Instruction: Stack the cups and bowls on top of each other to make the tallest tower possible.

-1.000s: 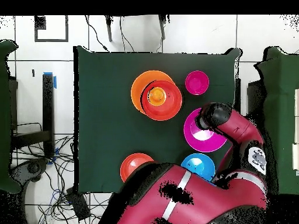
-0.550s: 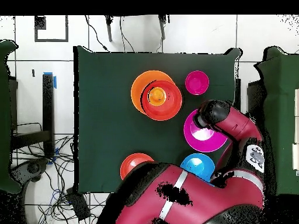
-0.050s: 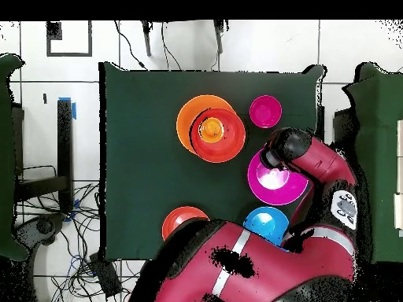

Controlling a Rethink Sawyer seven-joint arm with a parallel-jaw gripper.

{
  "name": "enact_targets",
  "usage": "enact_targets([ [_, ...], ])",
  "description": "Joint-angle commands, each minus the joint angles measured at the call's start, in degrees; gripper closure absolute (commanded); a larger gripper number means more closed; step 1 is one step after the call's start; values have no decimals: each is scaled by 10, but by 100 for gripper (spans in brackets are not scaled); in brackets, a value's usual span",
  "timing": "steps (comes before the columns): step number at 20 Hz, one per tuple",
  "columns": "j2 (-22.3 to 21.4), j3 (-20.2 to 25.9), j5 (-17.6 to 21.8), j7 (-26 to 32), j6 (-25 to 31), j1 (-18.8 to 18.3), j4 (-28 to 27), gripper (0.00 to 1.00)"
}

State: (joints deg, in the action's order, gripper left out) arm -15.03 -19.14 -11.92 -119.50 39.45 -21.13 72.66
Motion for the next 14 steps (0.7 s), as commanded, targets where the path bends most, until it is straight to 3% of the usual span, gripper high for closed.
enact_targets([
  [1,-6,59,18,-2,94,9,-45,0],
  [12,11,62,12,-22,112,13,-82,0],
  [14,19,66,8,-30,84,15,-85,0],
])
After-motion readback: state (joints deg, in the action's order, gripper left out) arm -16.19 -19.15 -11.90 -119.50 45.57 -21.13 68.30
